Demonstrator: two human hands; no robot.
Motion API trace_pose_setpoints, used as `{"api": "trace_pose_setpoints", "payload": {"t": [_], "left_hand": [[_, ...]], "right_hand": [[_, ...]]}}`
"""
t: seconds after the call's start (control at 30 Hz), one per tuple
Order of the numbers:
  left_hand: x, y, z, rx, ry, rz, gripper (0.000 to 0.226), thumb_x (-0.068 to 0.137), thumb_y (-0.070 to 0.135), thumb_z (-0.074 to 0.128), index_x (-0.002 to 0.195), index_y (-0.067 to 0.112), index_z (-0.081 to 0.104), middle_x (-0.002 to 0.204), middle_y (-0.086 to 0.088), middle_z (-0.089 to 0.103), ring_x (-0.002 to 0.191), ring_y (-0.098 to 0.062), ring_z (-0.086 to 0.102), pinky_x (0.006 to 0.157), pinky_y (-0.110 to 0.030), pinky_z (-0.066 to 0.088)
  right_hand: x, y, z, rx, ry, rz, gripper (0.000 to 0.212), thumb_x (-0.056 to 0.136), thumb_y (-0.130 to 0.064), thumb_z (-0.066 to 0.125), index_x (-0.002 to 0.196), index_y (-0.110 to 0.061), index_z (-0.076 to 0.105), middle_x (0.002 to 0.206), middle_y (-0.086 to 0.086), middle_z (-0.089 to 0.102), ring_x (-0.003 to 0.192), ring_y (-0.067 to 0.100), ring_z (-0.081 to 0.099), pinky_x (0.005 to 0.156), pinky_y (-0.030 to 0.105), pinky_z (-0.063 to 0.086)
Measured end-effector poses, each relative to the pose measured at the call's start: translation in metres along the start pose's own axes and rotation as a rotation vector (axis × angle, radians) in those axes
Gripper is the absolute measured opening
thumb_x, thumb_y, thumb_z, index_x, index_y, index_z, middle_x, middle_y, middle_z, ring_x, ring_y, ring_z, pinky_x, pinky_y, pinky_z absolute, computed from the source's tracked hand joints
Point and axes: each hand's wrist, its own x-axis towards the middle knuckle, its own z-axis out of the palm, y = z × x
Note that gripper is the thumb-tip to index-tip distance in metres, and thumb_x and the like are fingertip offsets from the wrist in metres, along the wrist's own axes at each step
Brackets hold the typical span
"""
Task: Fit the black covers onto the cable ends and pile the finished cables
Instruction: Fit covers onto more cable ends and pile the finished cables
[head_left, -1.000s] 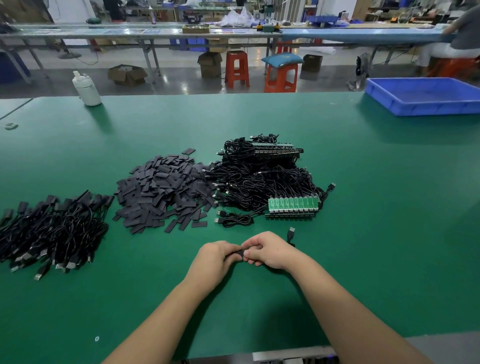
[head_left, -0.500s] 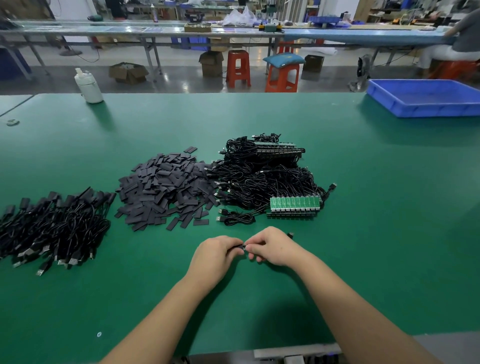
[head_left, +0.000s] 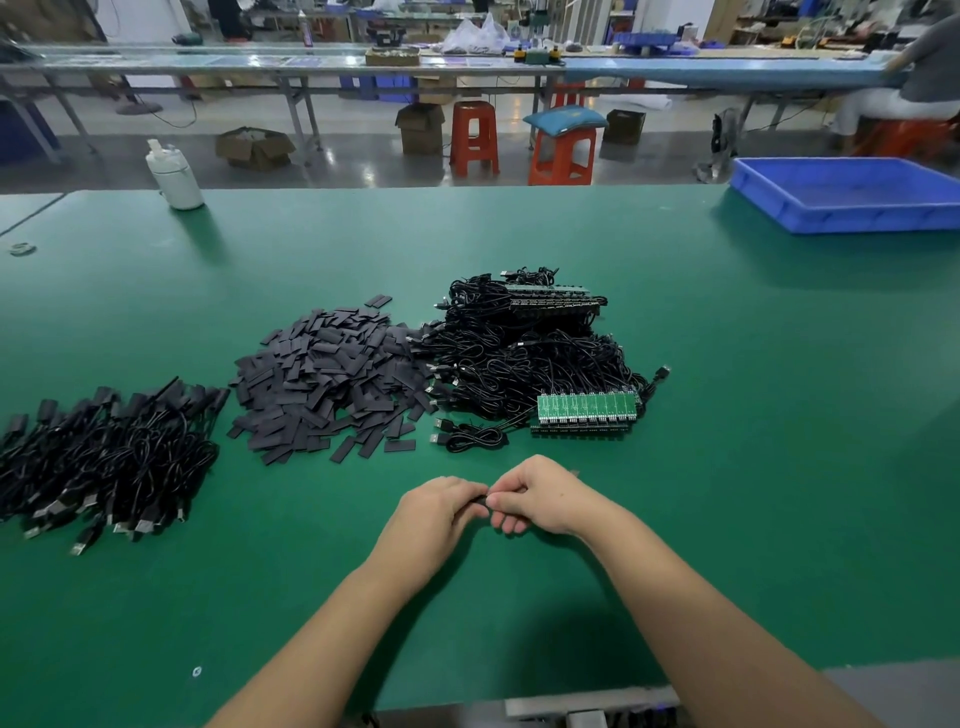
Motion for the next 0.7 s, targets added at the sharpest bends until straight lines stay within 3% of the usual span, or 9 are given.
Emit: {"api": "trace_pose_setpoints", "payload": {"t": [0.1, 0.2, 0.27, 0.37, 0.5, 0.6, 0.7], "left_hand": [[0.0, -0.004, -0.004, 0.073, -0.06, -0.009, 0.033, 0.098, 0.028, 0.058, 0.128, 0.017, 0.063, 0.117, 0.003, 0.067, 0.106, -0.016, 0.062, 0.093, -0.026, 0.047], [0.002, -0.005, -0.008, 0.143, -0.072, -0.01, 0.03, 0.1, 0.032, 0.053, 0.127, 0.024, 0.063, 0.119, 0.006, 0.064, 0.103, -0.02, 0.063, 0.087, -0.031, 0.049], [0.003, -0.004, -0.01, 0.263, -0.057, -0.019, 0.031, 0.101, 0.041, 0.047, 0.127, 0.033, 0.061, 0.117, 0.009, 0.064, 0.1, -0.02, 0.063, 0.081, -0.032, 0.051], [0.002, -0.005, -0.011, 0.254, -0.003, -0.014, 0.027, 0.1, 0.04, 0.05, 0.122, 0.033, 0.065, 0.108, 0.007, 0.067, 0.096, -0.02, 0.063, 0.077, -0.031, 0.05], [0.003, -0.005, -0.009, 0.182, 0.011, -0.01, 0.022, 0.098, 0.036, 0.056, 0.114, 0.029, 0.068, 0.101, 0.007, 0.069, 0.091, -0.017, 0.063, 0.075, -0.032, 0.05], [0.001, -0.005, -0.006, 0.183, 0.003, 0.003, 0.02, 0.098, 0.036, 0.056, 0.112, 0.029, 0.069, 0.103, 0.011, 0.07, 0.09, -0.014, 0.064, 0.074, -0.03, 0.05], [0.0, -0.003, -0.002, 0.162, -0.014, 0.018, 0.022, 0.098, 0.036, 0.055, 0.112, 0.026, 0.068, 0.11, 0.013, 0.069, 0.091, -0.014, 0.066, 0.078, -0.031, 0.052]], "right_hand": [[0.002, 0.001, -0.001, -0.039, 0.036, 0.012, 0.014, 0.097, -0.017, 0.065, 0.088, -0.015, 0.075, 0.074, -0.001, 0.076, 0.071, 0.014, 0.071, 0.074, 0.025, 0.059], [0.002, -0.001, -0.001, -0.1, 0.071, 0.002, 0.013, 0.096, -0.022, 0.066, 0.089, -0.018, 0.077, 0.078, -0.003, 0.077, 0.076, 0.012, 0.074, 0.088, 0.033, 0.058], [0.0, -0.005, -0.001, -0.18, 0.092, -0.007, 0.016, 0.097, -0.028, 0.064, 0.089, -0.023, 0.077, 0.077, -0.007, 0.077, 0.073, 0.011, 0.071, 0.084, 0.031, 0.057], [-0.004, -0.01, -0.003, -0.298, 0.091, 0.003, 0.026, 0.098, -0.038, 0.058, 0.086, -0.025, 0.077, 0.079, -0.005, 0.076, 0.059, 0.015, 0.052, 0.063, 0.031, 0.046], [-0.008, -0.013, -0.006, -0.276, 0.073, -0.011, 0.027, 0.1, -0.033, 0.055, 0.09, -0.022, 0.078, 0.084, -0.003, 0.077, 0.061, 0.014, 0.049, 0.062, 0.03, 0.044], [-0.009, -0.013, -0.005, -0.304, 0.073, -0.001, 0.025, 0.099, -0.031, 0.055, 0.091, -0.022, 0.078, 0.076, -0.006, 0.073, 0.05, 0.004, 0.047, 0.055, 0.023, 0.041], [-0.009, -0.013, -0.004, -0.31, 0.065, 0.014, 0.025, 0.098, -0.03, 0.057, 0.089, -0.022, 0.078, 0.067, -0.008, 0.068, 0.051, 0.001, 0.048, 0.058, 0.022, 0.043]]}}
